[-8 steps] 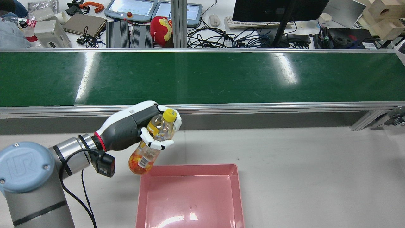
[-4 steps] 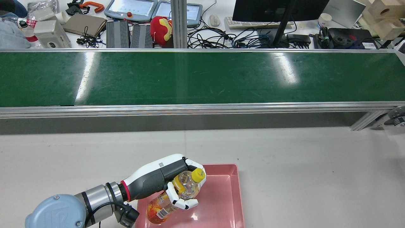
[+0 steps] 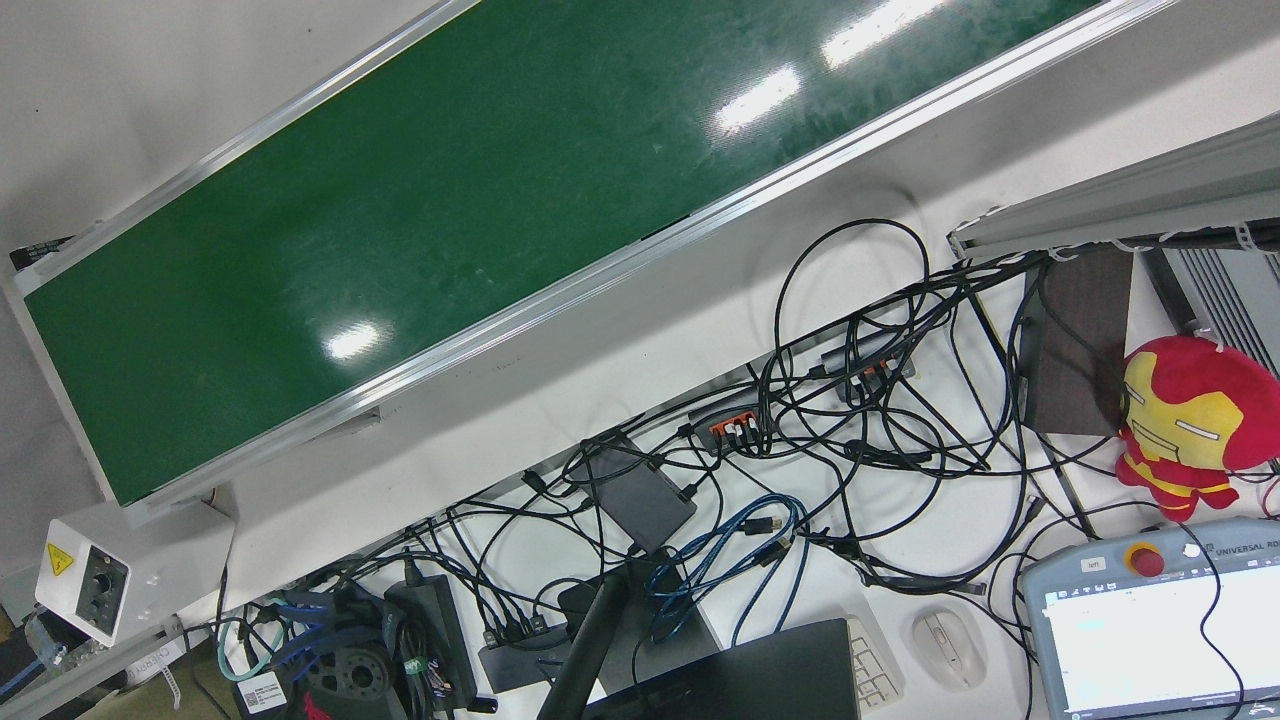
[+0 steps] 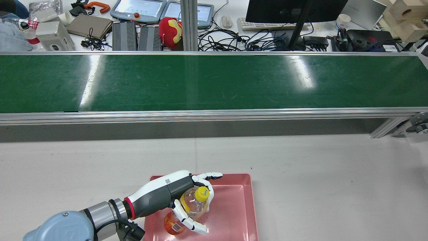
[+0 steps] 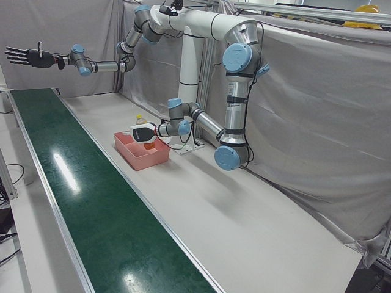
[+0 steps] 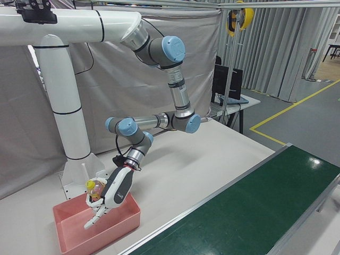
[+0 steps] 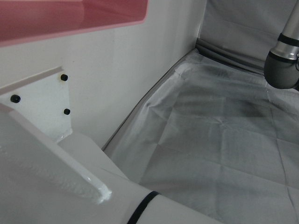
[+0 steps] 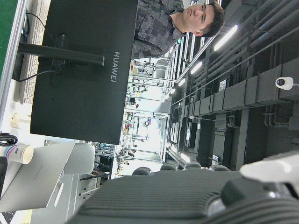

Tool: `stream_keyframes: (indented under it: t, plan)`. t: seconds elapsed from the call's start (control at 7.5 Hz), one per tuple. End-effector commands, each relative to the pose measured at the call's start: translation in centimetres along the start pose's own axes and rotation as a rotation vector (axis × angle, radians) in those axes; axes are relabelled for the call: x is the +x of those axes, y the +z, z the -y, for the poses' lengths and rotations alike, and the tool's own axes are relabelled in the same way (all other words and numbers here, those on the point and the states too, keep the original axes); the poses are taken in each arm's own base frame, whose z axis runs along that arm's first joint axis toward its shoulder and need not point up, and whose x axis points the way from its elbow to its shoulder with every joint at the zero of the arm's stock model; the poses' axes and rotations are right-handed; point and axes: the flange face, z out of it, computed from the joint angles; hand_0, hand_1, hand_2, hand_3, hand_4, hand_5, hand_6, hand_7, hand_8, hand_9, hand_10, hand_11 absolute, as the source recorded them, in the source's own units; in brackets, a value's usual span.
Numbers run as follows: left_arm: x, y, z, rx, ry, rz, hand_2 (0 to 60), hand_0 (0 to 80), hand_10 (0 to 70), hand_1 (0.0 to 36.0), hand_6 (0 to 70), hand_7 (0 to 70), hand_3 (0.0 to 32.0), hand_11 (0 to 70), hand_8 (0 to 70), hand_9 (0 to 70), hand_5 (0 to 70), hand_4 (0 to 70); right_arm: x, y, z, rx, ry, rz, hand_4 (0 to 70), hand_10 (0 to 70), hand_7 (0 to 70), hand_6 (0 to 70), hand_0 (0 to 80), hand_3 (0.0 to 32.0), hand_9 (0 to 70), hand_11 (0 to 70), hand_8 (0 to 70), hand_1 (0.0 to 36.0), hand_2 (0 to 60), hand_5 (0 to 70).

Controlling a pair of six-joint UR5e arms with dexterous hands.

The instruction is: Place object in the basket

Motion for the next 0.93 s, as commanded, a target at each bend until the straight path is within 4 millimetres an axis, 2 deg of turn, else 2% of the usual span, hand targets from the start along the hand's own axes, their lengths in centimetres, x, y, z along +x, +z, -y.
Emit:
stream_keyframes:
  t: [0.0, 0.13, 0.27, 0.4, 0.53, 0.67, 0.8]
  plan:
    - [-0.1, -0.1, 0.0, 0.002, -0.004, 0.005, 0.0, 58.7, 8.8, 17.0, 0.0, 5.4, 0.0, 15.3, 2.2, 3.1, 30.9, 7.2, 0.0, 0.0, 0.0, 0.000, 0.000, 0.000, 0.0, 0.0, 0.0, 0.0, 0.0, 0.0, 0.0, 0.0, 0.0, 0.0, 0.0, 0.0]
    - [0.4, -0.2, 0.0, -0.001, -0.008, -0.004, 0.0, 59.1, 7.3, 18.5, 0.0, 4.3, 0.0, 13.3, 0.0, 0.0, 23.8, 6.8, 0.0, 0.0, 0.0, 0.000, 0.000, 0.000, 0.0, 0.0, 0.0, 0.0, 0.0, 0.0, 0.0, 0.0, 0.0, 0.0, 0.0, 0.0]
    - [0.7, -0.2, 0.0, -0.003, -0.009, -0.010, 0.0, 59.0, 5.7, 16.3, 0.0, 3.4, 0.0, 10.8, 0.0, 0.0, 20.5, 5.0, 0.0, 0.0, 0.0, 0.000, 0.000, 0.000, 0.0, 0.0, 0.0, 0.0, 0.0, 0.0, 0.0, 0.0, 0.0, 0.0, 0.0, 0.0]
    - [1.1, -0.3, -0.1, -0.009, -0.011, -0.014, 0.0, 58.9, 5.3, 11.6, 0.0, 3.0, 0.4, 10.1, 0.0, 0.0, 18.2, 3.0, 0.0, 0.0, 0.0, 0.000, 0.000, 0.000, 0.0, 0.0, 0.0, 0.0, 0.0, 0.0, 0.0, 0.0, 0.0, 0.0, 0.0, 0.0]
    - [2.8, -1.1, -0.8, -0.030, -0.013, -0.044, 0.0, 60.4, 4.6, 11.3, 0.0, 2.5, 1.2, 9.1, 0.0, 0.0, 17.0, 2.1, 0.0, 0.0, 0.0, 0.000, 0.000, 0.000, 0.0, 0.0, 0.0, 0.0, 0.0, 0.0, 0.0, 0.0, 0.0, 0.0, 0.0, 0.0]
    - [6.6, -3.1, -1.1, -0.024, 0.000, -0.098, 0.0, 60.3, 4.4, 11.5, 0.0, 2.5, 1.4, 8.8, 0.0, 0.0, 16.9, 1.9, 0.0, 0.0, 0.0, 0.000, 0.000, 0.000, 0.0, 0.0, 0.0, 0.0, 0.0, 0.0, 0.0, 0.0, 0.0, 0.0, 0.0, 0.0]
    - [8.7, -4.4, -1.2, -0.021, 0.007, -0.130, 0.0, 59.5, 4.2, 11.3, 0.0, 2.5, 1.0, 8.5, 0.0, 0.0, 18.5, 1.5, 0.0, 0.0, 0.0, 0.000, 0.000, 0.000, 0.0, 0.0, 0.0, 0.0, 0.0, 0.0, 0.0, 0.0, 0.0, 0.0, 0.0, 0.0]
